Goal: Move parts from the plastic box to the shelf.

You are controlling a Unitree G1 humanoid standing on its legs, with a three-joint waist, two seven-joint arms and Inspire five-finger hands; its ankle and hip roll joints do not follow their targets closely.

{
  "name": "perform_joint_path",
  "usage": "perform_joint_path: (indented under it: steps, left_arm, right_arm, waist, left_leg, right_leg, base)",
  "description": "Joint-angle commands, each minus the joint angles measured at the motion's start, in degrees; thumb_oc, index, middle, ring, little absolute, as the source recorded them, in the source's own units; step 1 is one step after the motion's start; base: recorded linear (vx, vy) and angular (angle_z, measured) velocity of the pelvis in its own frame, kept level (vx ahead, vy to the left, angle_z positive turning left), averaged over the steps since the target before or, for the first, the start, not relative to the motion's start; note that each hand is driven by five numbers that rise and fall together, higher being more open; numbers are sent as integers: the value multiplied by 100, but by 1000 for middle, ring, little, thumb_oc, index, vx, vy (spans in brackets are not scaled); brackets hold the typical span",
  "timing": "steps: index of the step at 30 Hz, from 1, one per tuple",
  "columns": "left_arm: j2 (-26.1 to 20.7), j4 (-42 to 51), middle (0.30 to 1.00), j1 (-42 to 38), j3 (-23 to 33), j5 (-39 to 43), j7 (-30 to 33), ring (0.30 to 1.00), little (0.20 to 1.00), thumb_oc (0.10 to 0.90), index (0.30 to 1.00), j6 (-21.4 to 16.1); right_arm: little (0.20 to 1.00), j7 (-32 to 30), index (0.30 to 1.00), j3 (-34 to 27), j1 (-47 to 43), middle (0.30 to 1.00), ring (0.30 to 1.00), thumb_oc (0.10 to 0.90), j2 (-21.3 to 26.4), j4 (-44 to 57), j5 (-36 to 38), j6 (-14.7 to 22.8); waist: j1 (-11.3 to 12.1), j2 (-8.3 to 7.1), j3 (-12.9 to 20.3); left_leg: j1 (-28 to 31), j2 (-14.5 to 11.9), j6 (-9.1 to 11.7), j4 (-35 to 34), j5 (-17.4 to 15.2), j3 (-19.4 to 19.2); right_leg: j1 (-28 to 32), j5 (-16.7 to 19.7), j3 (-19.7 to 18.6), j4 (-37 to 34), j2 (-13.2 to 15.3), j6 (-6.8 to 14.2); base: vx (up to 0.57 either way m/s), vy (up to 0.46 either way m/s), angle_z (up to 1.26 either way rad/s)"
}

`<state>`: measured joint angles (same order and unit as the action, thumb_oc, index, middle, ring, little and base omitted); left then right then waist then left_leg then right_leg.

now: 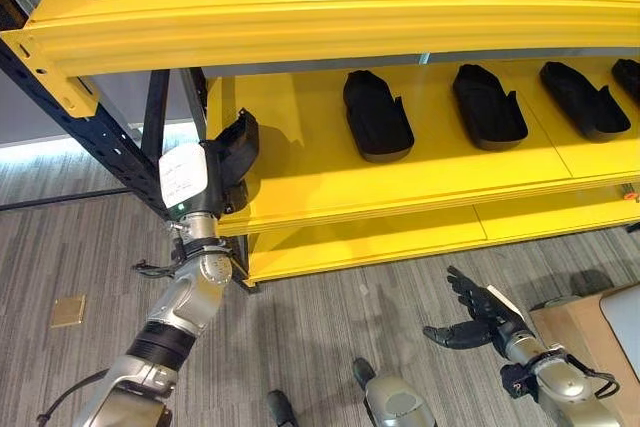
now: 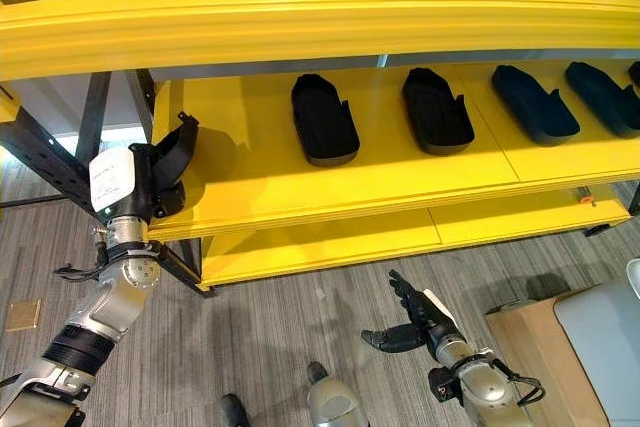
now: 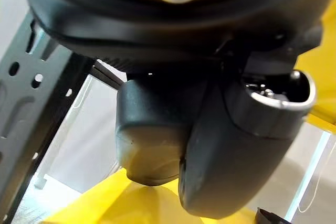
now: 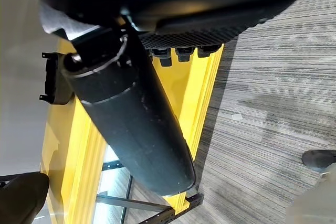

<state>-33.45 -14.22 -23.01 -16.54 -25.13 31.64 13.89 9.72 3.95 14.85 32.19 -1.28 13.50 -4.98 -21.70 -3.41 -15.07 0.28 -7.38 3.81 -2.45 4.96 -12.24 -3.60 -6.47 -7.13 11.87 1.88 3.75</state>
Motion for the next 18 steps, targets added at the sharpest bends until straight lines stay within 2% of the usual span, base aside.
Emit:
perform_joint_path:
  steps: [1, 3, 4, 5, 6, 8, 10, 11, 12, 14, 18]
  left_arm:
    - [-568, 582, 300, -793, 49, -279, 260, 300, 300, 400, 300, -170]
    - [-572, 584, 300, -887, 22, -218, 202, 300, 300, 400, 300, -221]
    - [-583, 575, 300, -922, 3, -188, 197, 300, 300, 400, 300, -234]
    - [-619, 554, 300, -948, -11, -112, 224, 300, 300, 400, 300, -238]
    - [-670, 550, 300, -926, 5, -32, 254, 300, 300, 400, 300, -255]
    - [-681, 488, 300, -836, 41, -26, 327, 300, 300, 400, 300, -357]
    - [-659, 426, 300, -800, 36, -113, 336, 300, 300, 400, 300, -450]
    - [-674, 401, 300, -806, 31, -106, 337, 300, 300, 400, 300, -467]
    - [-707, 361, 300, -801, 20, -80, 367, 300, 300, 400, 300, -509]
    - [-703, 252, 300, -768, 49, -116, 435, 300, 300, 400, 300, -576]
    - [-691, -33, 300, -1003, 11, -50, 445, 300, 300, 400, 300, -680]
  right_arm:
    - [1000, -26, 1000, -102, -82, 1000, 1000, 900, 283, 374, -23, 497]
    - [1000, -69, 1000, -155, -14, 1000, 1000, 900, 318, 425, 21, 504]
    - [1000, -71, 1000, -171, 9, 1000, 1000, 900, 327, 426, 42, 522]
    - [1000, -57, 1000, -156, 10, 1000, 1000, 900, 349, 414, 66, 533]
    - [1000, -56, 1000, -105, -1, 1000, 1000, 900, 379, 378, 77, 568]
    - [1000, -66, 1000, -22, -13, 1000, 1000, 900, 402, 352, 74, 633]
    - [1000, -88, 1000, -5, 73, 1000, 1000, 900, 417, 396, 95, 729]
    - [1000, -102, 1000, 9, 89, 1000, 1000, 900, 421, 396, 101, 775]
    - [1000, -105, 1000, 46, 70, 1000, 1000, 900, 442, 377, 116, 830]
    - [1000, -139, 1000, 180, -83, 1000, 1000, 900, 471, 339, 103, 793]
    - [1000, -169, 1000, 240, -229, 1000, 1000, 900, 423, 319, 57, 693]
  waist:
    - [-64, 76, 582]
    - [-93, 79, 555]
    - [-106, 87, 539]
    - [-115, 103, 518]
    - [-85, 146, 518]
    - [13, 179, 499]
    - [104, 175, 453]
    - [157, 174, 431]
    - [219, 152, 412]
    - [337, 186, 440]
    - [281, 232, 451]
  left_leg:
    - [283, -685, 2, 1807, -996, -663]
    - [-38, -879, 183, 2542, -651, -725]
    - [-170, -913, 208, 2700, -629, -688]
    - [-315, -821, 99, 2615, -577, -669]
    - [-345, -617, 17, 2228, -591, -628]
    - [-479, -394, 7, 1395, -331, -503]
    - [-771, -442, 146, 853, 202, -316]
    - [-885, -492, 195, 734, 344, -186]
    - [-940, -499, 212, 590, 309, 22]
    - [-899, -471, 182, 473, 89, 165]
    - [-789, -391, 119, 673, -228, -49]
  right_leg:
    - [-515, -182, 406, 575, 247, 193]
    - [-291, -229, 497, 435, 161, 32]
    - [-215, -218, 530, 362, 125, -5]
    - [-208, -103, 529, 278, 81, -23]
    - [-185, -82, 437, 219, 42, 22]
    - [-22, -71, 312, 21, 8, 71]
    - [216, -66, 322, -197, 13, 65]
    - [265, -60, 312, -231, 13, 62]
    - [348, -137, 299, -222, 63, 87]
    - [321, -164, 276, -191, 122, 137]
    - [161, -241, 370, 25, 249, 231]
  base:
    - [-21, -318, 13]
    - [63, -259, 30]
    - [42, -198, 62]
    - [25, -87, 82]
    - [69, 8, 62]
    - [152, 82, 19]
    - [176, 62, -13]
    - [202, 67, -20]
    - [184, 63, -40]
    - [174, 62, -71]
    - [142, 68, -59]
